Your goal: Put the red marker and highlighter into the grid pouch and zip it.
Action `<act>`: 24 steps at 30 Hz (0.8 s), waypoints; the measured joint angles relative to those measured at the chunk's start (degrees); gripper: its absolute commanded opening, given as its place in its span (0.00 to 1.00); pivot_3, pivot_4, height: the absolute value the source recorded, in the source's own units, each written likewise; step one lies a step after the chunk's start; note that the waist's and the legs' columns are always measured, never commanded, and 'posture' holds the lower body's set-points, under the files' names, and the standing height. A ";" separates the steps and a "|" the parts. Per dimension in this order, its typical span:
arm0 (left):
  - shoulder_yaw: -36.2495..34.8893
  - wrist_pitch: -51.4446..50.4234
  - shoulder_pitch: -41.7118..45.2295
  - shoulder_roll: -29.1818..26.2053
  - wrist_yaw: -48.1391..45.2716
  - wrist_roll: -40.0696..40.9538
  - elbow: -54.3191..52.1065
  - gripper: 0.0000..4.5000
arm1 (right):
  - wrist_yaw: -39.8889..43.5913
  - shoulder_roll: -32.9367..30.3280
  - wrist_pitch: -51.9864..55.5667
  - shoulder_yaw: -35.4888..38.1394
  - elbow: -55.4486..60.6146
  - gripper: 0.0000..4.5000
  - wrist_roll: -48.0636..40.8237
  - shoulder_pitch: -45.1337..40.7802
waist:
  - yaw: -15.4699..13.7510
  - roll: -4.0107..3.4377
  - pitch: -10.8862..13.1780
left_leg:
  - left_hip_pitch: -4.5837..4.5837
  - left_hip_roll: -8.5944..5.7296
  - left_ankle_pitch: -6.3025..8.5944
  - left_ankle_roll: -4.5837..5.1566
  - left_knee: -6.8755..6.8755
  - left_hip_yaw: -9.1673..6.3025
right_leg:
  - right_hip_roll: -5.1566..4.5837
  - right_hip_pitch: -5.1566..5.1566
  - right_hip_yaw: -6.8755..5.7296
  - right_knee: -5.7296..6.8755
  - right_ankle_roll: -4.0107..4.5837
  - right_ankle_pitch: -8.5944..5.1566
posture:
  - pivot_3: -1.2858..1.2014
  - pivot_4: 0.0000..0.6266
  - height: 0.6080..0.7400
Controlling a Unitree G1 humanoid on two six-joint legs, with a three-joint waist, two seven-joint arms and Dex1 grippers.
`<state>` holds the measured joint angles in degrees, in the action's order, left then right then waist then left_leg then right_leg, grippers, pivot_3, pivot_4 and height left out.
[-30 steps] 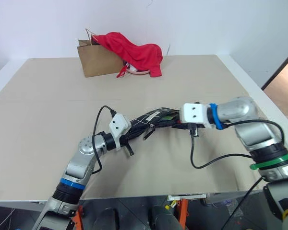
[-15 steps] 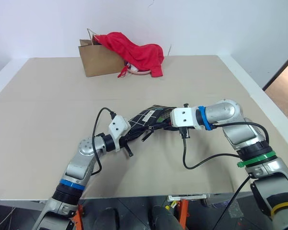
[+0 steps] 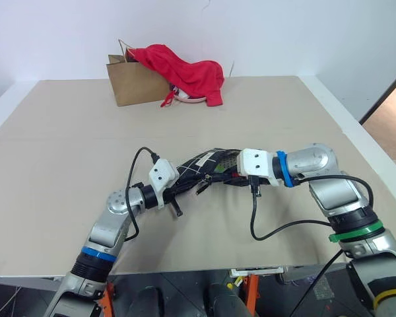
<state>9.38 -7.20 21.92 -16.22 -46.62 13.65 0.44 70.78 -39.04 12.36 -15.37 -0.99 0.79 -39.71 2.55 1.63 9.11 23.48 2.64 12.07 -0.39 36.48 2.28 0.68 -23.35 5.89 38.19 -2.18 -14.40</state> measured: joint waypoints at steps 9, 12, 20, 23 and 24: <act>-0.32 0.29 0.00 0.86 0.24 0.05 -0.35 0.00 | 0.69 0.11 0.63 1.27 -0.16 0.13 -0.07 -0.48 | -0.01 0.00 0.00 | 0.02 -0.02 0.00 -0.01 0.01 0.00 | -0.02 -0.01 -0.01 0.00 -0.01 0.00 | 0.52 0.24 1.00; -0.23 0.81 0.02 1.62 0.97 0.09 -1.11 0.00 | 2.37 -1.59 -2.02 2.05 -2.02 0.13 -0.52 -2.50 | -0.02 0.01 0.00 | 0.02 -0.02 0.00 -0.01 0.01 -0.01 | -0.02 0.01 -0.02 -0.01 -0.01 -0.01 | 0.52 0.24 1.00; 0.11 0.91 0.05 1.71 1.06 0.29 -1.13 0.00 | 4.35 -6.56 -3.94 5.12 -3.26 0.13 -3.64 -4.49 | 0.00 0.00 0.01 | 0.03 -0.02 0.00 0.00 -0.02 0.00 | -0.02 -0.01 0.00 -0.01 0.00 -0.02 | 0.52 0.24 1.00; 0.23 0.64 0.05 1.66 1.09 0.28 -1.08 0.00 | 4.42 -7.92 -4.25 6.33 -3.44 0.13 -4.48 -5.44 | 0.01 0.00 0.01 | 0.02 -0.01 0.00 0.00 -0.01 -0.01 | -0.01 -0.01 -0.01 -0.01 0.01 -0.02 | 0.52 0.24 1.00; 0.38 0.56 0.01 1.63 1.08 0.23 -1.02 0.00 | 4.34 -8.93 -5.15 6.56 -4.39 0.13 -4.47 -6.15 | 0.00 0.00 0.01 | 0.02 -0.02 0.00 0.00 -0.01 -0.01 | -0.02 -0.01 -0.02 -0.01 0.01 -0.02 | 0.52 0.24 1.00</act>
<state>9.75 -6.64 21.93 -14.60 -45.54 13.88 -0.58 75.12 -47.97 7.22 -8.81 -5.38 -3.67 -45.86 2.55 1.63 9.12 23.49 2.62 12.07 -0.40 36.47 2.28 0.67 -23.35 5.87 38.18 -2.18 -14.42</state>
